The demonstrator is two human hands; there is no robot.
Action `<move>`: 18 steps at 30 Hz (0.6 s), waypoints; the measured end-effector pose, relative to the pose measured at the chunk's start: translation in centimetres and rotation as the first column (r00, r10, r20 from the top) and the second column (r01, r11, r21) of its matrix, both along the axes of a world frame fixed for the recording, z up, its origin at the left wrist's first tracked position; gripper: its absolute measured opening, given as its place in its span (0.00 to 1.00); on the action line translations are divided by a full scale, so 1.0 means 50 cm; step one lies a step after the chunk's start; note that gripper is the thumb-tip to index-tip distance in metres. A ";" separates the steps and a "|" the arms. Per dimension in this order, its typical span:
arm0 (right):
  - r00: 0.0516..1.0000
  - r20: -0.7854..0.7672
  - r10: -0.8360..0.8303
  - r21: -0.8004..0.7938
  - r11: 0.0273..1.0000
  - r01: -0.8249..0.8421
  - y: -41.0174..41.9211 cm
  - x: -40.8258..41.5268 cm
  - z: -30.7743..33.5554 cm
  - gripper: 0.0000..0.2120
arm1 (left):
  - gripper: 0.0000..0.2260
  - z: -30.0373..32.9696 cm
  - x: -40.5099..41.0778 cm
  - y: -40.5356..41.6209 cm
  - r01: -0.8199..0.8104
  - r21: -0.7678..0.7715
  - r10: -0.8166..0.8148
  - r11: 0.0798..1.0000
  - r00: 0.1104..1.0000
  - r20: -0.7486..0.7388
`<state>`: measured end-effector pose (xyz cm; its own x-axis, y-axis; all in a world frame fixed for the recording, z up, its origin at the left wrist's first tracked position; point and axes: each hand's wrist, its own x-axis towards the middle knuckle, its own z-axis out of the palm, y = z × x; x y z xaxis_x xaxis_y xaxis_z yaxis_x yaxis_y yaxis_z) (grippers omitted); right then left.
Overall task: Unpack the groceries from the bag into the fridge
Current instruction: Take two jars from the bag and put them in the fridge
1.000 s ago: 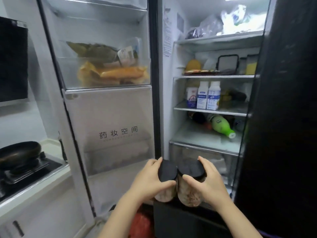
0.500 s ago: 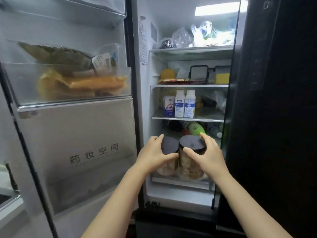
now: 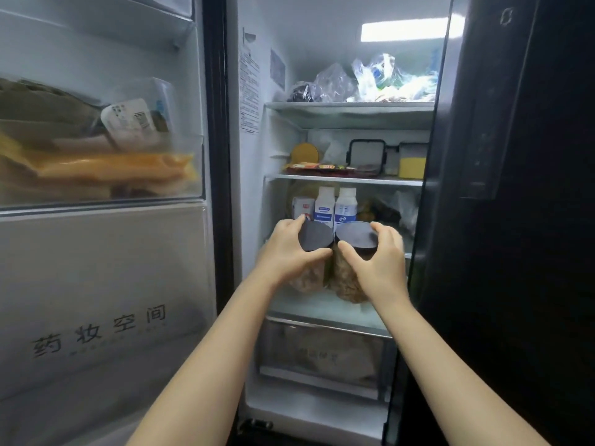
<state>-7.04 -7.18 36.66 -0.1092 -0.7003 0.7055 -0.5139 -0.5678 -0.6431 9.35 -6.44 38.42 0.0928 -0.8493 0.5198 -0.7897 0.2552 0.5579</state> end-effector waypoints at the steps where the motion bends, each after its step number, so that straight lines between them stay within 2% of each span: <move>1: 1.000 0.011 -0.005 -0.019 1.000 0.005 -0.011 -0.001 0.009 0.30 | 0.40 0.011 -0.004 -0.014 0.003 -0.015 -0.004 1.000 1.000 -0.015; 5: 0.998 0.044 -0.046 -0.029 0.998 0.047 -0.053 -0.001 0.038 0.30 | 0.41 0.044 -0.019 -0.065 0.021 -0.060 -0.023 0.998 0.999 -0.032; 18: 0.978 0.115 -0.175 0.007 0.985 0.175 -0.161 0.010 0.055 0.29 | 0.39 0.064 -0.031 -0.208 0.124 -0.066 -0.128 0.990 0.990 -0.056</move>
